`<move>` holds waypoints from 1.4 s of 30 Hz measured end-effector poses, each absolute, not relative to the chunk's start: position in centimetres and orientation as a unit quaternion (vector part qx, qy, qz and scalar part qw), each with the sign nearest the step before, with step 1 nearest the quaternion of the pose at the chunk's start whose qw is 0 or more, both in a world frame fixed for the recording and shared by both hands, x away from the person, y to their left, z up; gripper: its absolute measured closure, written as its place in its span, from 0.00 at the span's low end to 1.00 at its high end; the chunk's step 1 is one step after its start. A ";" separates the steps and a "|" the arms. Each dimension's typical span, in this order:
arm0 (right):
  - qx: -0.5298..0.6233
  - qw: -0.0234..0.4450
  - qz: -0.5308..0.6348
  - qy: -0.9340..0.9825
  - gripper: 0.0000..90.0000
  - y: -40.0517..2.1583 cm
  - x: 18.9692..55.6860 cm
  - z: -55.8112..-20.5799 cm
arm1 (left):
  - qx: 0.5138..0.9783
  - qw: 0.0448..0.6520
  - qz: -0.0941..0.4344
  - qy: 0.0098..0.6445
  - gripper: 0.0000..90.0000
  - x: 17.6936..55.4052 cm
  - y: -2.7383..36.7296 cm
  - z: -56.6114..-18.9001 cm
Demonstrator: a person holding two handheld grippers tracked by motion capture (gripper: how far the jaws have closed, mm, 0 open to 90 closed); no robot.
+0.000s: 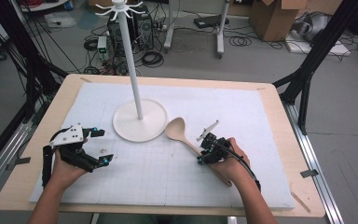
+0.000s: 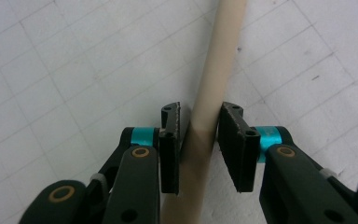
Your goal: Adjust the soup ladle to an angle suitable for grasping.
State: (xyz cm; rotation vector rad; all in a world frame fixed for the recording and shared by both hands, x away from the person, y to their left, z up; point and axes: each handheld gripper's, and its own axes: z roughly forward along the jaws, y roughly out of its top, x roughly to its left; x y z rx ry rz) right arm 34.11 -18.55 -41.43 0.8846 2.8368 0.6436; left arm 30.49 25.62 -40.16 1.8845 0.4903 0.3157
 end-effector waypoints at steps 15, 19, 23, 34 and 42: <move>0.284 0.057 0.212 0.933 0.85 -19.0 34.0 -41.4 | 0.797 0.552 0.133 0.207 0.02 30.5 25.8 -40.1; 0.283 0.056 0.213 0.933 0.85 -19.1 34.0 -41.4 | 0.796 0.552 0.132 0.207 0.02 30.5 25.8 -40.1; 0.282 0.056 0.213 0.934 0.85 -19.1 34.0 -41.4 | 0.796 0.553 0.132 0.208 0.02 30.5 25.8 -40.1; 0.264 0.053 0.219 0.938 0.85 -19.0 33.8 -41.3 | 0.796 0.553 0.130 0.209 0.02 30.5 25.8 -40.1; 0.233 0.045 0.221 0.946 0.85 -17.9 33.4 -41.3 | 0.795 0.554 0.130 0.208 0.02 30.5 25.8 -40.1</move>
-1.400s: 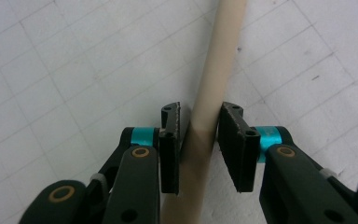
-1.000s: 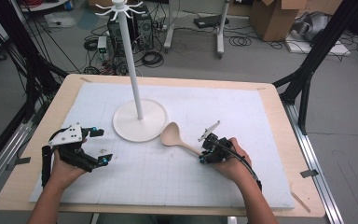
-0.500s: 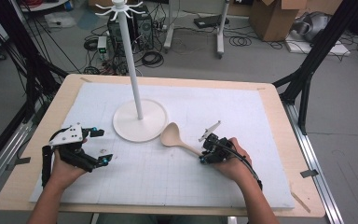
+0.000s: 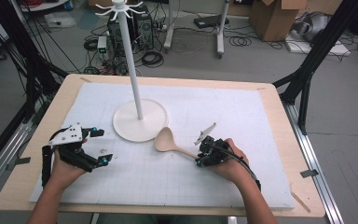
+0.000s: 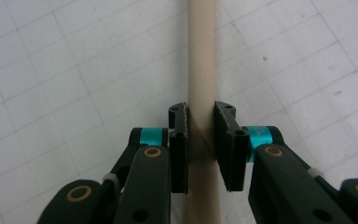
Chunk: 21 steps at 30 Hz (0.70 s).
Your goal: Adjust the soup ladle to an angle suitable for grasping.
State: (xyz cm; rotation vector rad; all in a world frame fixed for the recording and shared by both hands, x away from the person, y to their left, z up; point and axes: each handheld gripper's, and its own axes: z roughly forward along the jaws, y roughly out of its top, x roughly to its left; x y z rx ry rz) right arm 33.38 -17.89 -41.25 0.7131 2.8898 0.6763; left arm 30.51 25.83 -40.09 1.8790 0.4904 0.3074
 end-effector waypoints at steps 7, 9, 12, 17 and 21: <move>0.190 0.036 0.215 0.957 0.85 -15.6 33.1 -40.9 | 0.796 0.554 0.131 0.205 0.02 30.5 25.8 -40.0; 0.178 0.034 0.217 0.959 0.85 -14.8 33.2 -40.9 | 0.797 0.554 0.130 0.204 0.02 30.5 25.8 -40.0; 0.169 0.030 0.218 0.961 0.85 -14.0 33.2 -40.9 | 0.796 0.555 0.131 0.204 0.02 30.4 25.8 -39.9; 0.157 0.029 0.218 0.963 0.85 -13.2 33.1 -41.0 | 0.796 0.555 0.131 0.204 0.02 30.4 25.9 -39.9; 0.156 0.026 0.217 0.963 0.85 -13.4 33.1 -40.9 | 0.797 0.553 0.130 0.204 0.02 30.5 25.8 -39.9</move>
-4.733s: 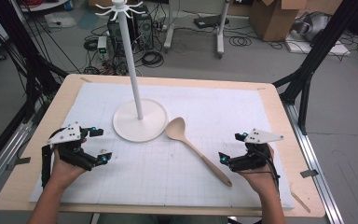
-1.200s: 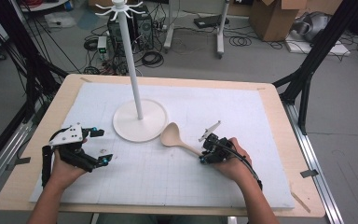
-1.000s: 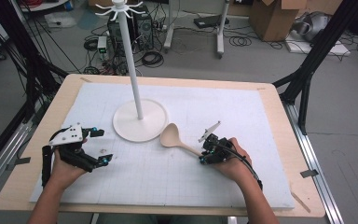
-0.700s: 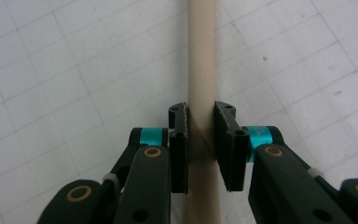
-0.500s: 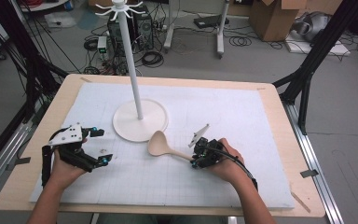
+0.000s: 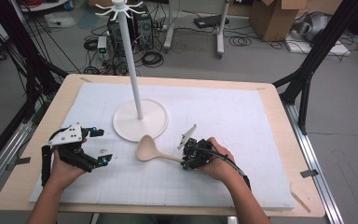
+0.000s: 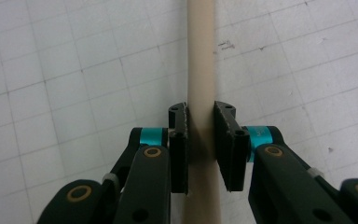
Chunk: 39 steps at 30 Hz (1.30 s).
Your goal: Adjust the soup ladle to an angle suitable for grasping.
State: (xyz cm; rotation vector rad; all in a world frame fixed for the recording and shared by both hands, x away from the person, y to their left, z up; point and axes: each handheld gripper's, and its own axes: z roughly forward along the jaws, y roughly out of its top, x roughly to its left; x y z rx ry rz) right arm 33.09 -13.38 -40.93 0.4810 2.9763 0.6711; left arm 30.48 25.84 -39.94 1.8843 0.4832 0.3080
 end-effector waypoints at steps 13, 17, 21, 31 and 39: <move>0.153 0.025 0.217 0.964 0.85 -13.7 33.3 -41.0 | 0.796 0.554 0.131 0.204 0.02 30.4 25.8 -39.9; 0.152 0.024 0.218 0.964 0.85 -13.8 33.3 -40.9 | 0.796 0.555 0.130 0.204 0.02 30.4 25.8 -39.9; 0.150 0.025 0.217 0.964 0.85 -13.9 33.4 -40.9 | 0.797 0.554 0.131 0.203 0.02 30.4 25.8 -39.9; 0.123 0.024 0.224 0.967 0.85 -13.4 33.4 -41.1 | 0.796 0.555 0.131 0.203 0.02 30.4 25.8 -39.9; 0.095 0.020 0.227 0.969 0.85 -10.5 33.4 -41.1 | 0.798 0.554 0.132 0.197 0.02 30.3 25.4 -39.6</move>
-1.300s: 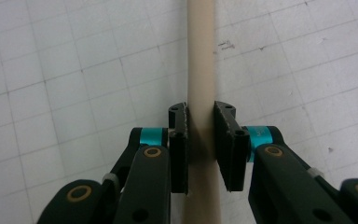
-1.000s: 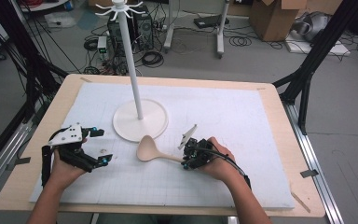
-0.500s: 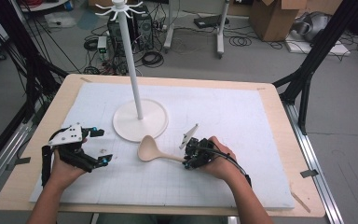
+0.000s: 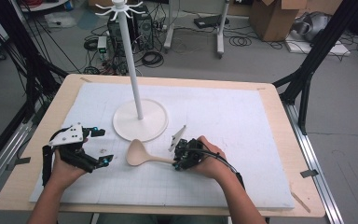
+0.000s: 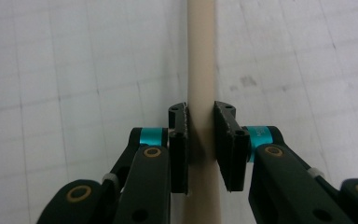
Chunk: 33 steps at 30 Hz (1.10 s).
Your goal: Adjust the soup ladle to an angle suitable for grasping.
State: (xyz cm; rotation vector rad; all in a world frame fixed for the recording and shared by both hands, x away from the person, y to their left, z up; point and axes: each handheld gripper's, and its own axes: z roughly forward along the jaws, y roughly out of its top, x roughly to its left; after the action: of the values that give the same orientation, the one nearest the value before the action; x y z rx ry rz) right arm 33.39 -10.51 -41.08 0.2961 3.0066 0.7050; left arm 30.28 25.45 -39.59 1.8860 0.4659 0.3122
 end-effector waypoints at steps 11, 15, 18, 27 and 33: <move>0.079 0.012 0.230 0.970 0.85 -7.4 33.6 -41.2 | 0.796 0.557 0.133 0.198 0.02 30.3 25.8 -39.6; 0.081 0.011 0.233 0.969 0.85 -6.7 33.6 -41.2 | 0.795 0.557 0.134 0.198 0.02 30.3 25.8 -39.5; 0.081 0.011 0.234 0.969 0.85 -6.2 33.6 -41.2 | 0.794 0.558 0.136 0.199 0.02 30.2 25.8 -39.4; 0.077 0.008 0.235 0.969 0.84 -5.6 33.4 -41.3 | 0.794 0.558 0.136 0.200 0.02 30.2 25.9 -39.4; 0.079 0.012 0.251 0.965 0.68 -5.7 33.4 -41.1 | 0.795 0.557 0.136 0.198 0.02 30.2 25.9 -39.4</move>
State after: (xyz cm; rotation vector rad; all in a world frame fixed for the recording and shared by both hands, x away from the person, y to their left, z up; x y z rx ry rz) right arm 33.39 -5.67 -41.08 0.2458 3.0074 0.7813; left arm 30.18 25.92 -39.38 1.8755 0.4681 0.3218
